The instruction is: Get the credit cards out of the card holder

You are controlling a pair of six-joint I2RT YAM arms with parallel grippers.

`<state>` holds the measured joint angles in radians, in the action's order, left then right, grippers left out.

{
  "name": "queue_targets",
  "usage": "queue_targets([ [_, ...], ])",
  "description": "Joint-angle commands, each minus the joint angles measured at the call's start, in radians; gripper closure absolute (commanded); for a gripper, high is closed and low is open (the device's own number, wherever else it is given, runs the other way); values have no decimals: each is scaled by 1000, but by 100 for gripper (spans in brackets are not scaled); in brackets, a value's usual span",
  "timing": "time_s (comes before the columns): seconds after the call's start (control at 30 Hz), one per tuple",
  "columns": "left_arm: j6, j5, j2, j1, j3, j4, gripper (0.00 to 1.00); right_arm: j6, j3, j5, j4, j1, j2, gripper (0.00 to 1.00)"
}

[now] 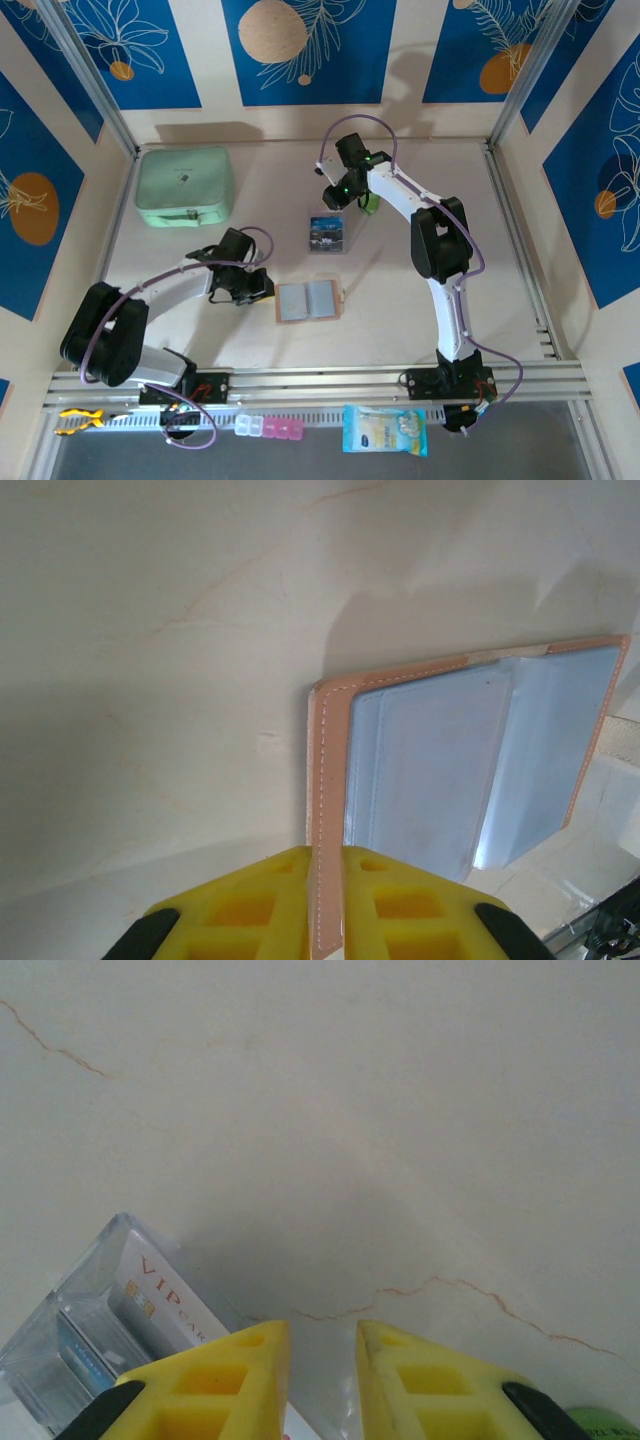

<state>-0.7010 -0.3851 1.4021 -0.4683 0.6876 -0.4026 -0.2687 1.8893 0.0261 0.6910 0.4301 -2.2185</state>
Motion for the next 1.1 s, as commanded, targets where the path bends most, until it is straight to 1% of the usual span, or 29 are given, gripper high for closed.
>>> queue_targets([
  [0.0, -5, -23, -5, 14, -4, 5, 85, -13, -9, 7, 28, 7, 14, 76],
  [0.3, -14, -73, 1, 13, -20, 65, 86, 41, 6, 22, 8, 30, 112, 75],
  [0.5, -32, -101, 12, 8, -43, 114, 91, 124, -58, 14, 16, 79, 202, 75],
  [0.6, -40, -112, 19, 3, -53, 132, 94, 202, -127, 13, 2, 114, 256, 75],
  [0.73, -46, -118, 27, -6, -63, 152, 96, 343, -248, -2, -37, 163, 335, 78],
  [0.93, -49, -104, 43, -21, -72, 151, 98, 565, -425, -38, -103, 238, 442, 89],
  [1.07, -51, -101, 54, -24, -85, 164, 99, 712, -516, -76, -130, 279, 482, 95],
])
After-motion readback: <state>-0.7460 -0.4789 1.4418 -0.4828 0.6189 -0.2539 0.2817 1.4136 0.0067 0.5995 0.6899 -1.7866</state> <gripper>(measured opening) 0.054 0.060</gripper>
